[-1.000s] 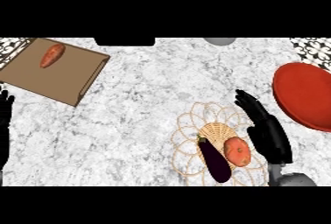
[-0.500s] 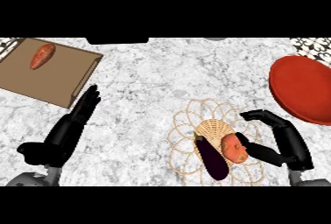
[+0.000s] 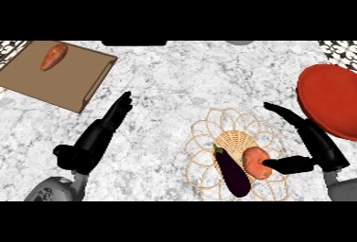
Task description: Pick the squash from the placemat and place it in the bowl
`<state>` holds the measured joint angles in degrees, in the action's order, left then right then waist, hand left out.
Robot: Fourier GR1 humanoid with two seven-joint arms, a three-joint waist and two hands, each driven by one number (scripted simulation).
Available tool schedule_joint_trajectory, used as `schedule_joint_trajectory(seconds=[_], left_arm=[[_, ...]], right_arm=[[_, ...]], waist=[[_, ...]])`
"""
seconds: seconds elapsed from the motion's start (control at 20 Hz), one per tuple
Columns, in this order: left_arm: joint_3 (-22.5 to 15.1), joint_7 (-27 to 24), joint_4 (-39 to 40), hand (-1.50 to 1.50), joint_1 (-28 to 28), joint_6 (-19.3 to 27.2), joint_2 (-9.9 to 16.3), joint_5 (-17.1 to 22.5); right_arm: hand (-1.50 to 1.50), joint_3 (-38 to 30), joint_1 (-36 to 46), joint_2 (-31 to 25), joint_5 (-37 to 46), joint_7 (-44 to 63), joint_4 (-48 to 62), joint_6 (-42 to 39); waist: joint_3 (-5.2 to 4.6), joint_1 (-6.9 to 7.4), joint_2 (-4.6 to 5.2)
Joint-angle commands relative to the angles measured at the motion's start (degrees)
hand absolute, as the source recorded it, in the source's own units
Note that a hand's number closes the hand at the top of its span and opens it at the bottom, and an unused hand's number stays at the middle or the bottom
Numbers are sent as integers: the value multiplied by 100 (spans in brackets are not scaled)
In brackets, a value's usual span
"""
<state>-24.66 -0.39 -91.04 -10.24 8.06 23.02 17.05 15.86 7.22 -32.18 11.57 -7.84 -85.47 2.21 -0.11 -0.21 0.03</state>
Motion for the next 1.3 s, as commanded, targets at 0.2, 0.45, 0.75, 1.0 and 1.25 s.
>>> schedule_joint_trajectory(seconds=[0.2, 0.45, 0.75, 1.0, 1.25], left_arm=[[24, 77, 168, 0, -192, -68, -69, -54], [59, -91, 434, 0, -159, -122, -173, -109], [85, -84, 107, 0, 199, -253, -154, -259], [462, 85, -1, 0, 144, -484, -157, -252], [462, 4, 248, 0, 160, -528, -682, -579]], right_arm=[[-150, 844, 566, -1428, 583, 1924, -456, -2175], [-150, 1158, 1193, -1154, -137, 3641, -1121, -3612], [-150, 978, 1633, -491, -1034, 5423, -1329, -4400], [-150, 1301, 1156, 129, -483, 5885, -1659, -4107], [-150, 1044, 1043, 295, -121, 5841, -1871, -4365]], waist=[[-28, 33, -2], [-17, 35, -9], [4, 53, -13], [9, 30, -11], [9, 15, -8]])
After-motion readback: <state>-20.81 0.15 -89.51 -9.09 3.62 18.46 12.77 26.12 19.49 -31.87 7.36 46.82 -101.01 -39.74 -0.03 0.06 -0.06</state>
